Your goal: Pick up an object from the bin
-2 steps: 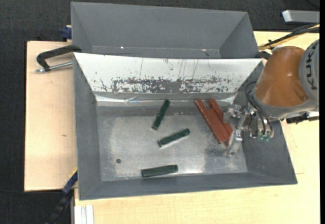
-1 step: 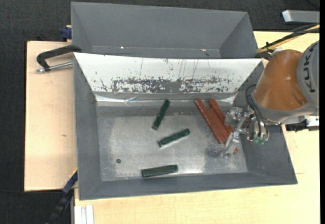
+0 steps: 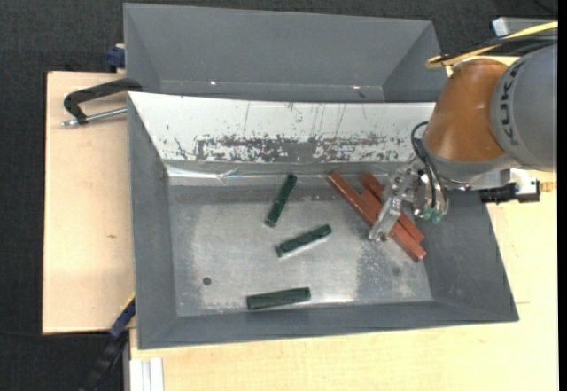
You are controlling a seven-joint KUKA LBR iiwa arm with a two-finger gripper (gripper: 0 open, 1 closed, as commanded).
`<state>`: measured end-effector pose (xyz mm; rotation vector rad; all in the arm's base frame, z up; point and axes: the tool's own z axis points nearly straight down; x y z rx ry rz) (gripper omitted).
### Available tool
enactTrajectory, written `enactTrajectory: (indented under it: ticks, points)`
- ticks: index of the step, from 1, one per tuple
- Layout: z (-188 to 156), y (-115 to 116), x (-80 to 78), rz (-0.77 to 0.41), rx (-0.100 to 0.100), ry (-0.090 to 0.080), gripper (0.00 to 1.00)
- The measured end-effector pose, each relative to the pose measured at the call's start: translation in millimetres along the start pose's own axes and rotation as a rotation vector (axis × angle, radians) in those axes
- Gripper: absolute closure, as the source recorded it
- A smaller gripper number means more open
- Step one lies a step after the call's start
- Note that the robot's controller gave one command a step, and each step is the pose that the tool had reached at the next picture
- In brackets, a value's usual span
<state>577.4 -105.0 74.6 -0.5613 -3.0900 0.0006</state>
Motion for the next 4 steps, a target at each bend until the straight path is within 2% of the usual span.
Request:
enactTrajectory:
  ticks: [1,2,3,4]
  points:
    - [0,0,0.0,0.000,0.000,0.000,1.00]
    - [-47,8,-6.8,-0.006,-0.001,0.000,1.00]
    - [-109,10,-14.0,-0.045,-0.002,-0.002,1.00]
    - [-148,-1,0.9,0.001,-0.003,-0.006,1.00]
